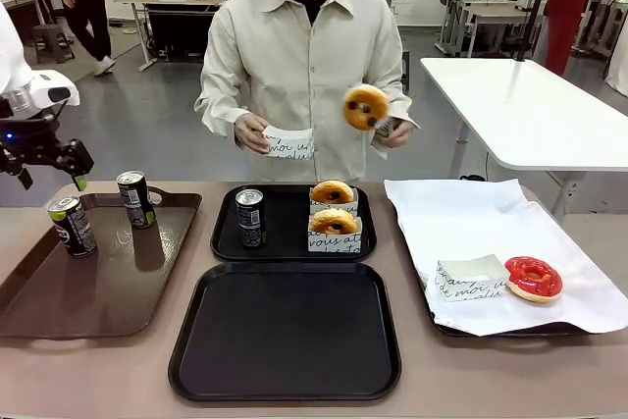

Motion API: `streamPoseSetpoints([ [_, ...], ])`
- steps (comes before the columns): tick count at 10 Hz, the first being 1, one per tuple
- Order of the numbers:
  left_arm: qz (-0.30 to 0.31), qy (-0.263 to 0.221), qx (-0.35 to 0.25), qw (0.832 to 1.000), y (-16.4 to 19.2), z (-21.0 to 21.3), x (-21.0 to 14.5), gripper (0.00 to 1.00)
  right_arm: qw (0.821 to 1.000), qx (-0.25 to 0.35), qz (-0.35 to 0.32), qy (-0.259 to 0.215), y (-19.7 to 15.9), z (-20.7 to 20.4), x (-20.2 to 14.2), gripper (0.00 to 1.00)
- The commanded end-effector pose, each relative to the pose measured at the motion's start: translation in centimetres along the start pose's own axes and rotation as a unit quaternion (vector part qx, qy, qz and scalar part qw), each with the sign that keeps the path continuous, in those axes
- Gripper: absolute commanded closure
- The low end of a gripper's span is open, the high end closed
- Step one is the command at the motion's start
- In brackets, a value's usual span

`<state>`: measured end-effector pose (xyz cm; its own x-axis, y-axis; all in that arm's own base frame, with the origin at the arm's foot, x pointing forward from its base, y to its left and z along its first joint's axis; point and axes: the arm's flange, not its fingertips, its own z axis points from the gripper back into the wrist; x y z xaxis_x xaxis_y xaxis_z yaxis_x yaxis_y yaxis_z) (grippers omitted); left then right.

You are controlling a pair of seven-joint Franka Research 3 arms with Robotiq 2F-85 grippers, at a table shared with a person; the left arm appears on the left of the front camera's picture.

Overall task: Set up donuts and drinks on trays.
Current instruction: Pick up one Pepsi coke from the Handle tray and place it on the Flat Tray without a Pepsi coke.

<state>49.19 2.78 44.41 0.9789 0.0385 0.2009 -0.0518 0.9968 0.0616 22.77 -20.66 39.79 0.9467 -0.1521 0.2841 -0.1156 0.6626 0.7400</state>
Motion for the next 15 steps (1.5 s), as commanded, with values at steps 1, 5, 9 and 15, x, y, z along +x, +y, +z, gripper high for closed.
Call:
streamPoseSetpoints([
  [1, -0.009, 0.012, -0.013, 1.000, 0.6, -0.9, 0.2, 0.00, 1.000, 0.013, 0.007, -0.011, -0.1, -0.1, 0.2, 0.00],
  [5, -0.023, 0.072, -0.019, 0.997, -0.9, -3.5, 0.2, 0.00, 1.000, 0.013, 0.007, -0.011, -0.1, -0.1, 0.2, 0.00],
  [9, -0.021, 0.096, -0.043, 0.994, -1.2, -5.5, 1.2, 0.00, 1.000, 0.013, 0.007, -0.011, -0.1, -0.1, 0.2, 0.00],
  [15, -0.015, 0.085, -0.060, 0.994, -0.3, -6.9, 1.2, 0.00, 1.000, 0.013, 0.007, -0.011, -0.1, -0.1, 0.2, 0.00],
])
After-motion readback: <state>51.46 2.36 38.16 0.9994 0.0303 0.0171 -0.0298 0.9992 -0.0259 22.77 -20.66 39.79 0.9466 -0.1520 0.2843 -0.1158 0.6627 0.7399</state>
